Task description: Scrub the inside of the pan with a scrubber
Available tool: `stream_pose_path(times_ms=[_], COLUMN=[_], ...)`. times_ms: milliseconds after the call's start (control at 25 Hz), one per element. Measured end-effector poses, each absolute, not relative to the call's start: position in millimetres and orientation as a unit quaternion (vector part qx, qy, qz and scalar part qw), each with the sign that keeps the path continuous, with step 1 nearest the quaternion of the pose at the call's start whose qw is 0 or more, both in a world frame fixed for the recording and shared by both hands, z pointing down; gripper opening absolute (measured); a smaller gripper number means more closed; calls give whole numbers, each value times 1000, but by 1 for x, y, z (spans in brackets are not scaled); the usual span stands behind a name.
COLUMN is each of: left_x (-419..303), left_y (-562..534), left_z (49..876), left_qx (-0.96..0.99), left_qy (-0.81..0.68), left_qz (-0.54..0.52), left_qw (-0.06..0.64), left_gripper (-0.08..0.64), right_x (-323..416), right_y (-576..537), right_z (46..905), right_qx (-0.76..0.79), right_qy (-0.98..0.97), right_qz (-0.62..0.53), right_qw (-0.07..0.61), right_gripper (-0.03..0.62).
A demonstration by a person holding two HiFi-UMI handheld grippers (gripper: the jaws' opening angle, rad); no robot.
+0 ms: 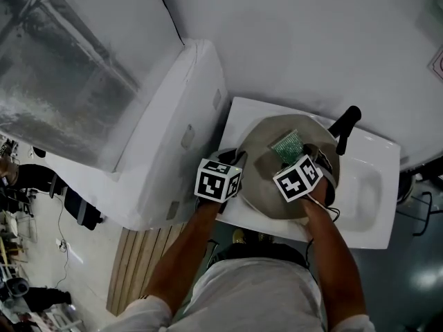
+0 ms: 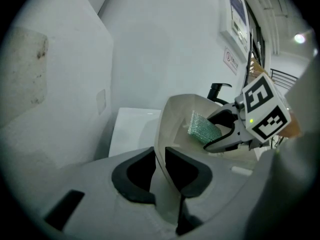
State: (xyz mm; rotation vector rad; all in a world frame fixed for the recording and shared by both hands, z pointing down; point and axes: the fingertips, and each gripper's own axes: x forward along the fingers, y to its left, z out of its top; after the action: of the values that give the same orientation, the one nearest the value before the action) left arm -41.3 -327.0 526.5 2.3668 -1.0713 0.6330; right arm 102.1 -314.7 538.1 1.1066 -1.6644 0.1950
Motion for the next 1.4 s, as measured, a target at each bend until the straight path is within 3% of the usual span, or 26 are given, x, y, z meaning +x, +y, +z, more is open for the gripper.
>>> stream_pose_path(times_ms=[800,1400], left_x=[-40,-40], left_y=[-327,-327], left_z=[528,529], left_qx=[860,862], left_qy=[-390,-387], left_qz=[233,234], left_qw=[234,231], left_gripper=[67,67], right_x=[31,105], right_y=[-267,-278], right_z=[557,547], right_qx=[380,428], right_qy=[-756,-706], right_qz=[113,87], right_qw=[521,557], right_gripper=[353,353])
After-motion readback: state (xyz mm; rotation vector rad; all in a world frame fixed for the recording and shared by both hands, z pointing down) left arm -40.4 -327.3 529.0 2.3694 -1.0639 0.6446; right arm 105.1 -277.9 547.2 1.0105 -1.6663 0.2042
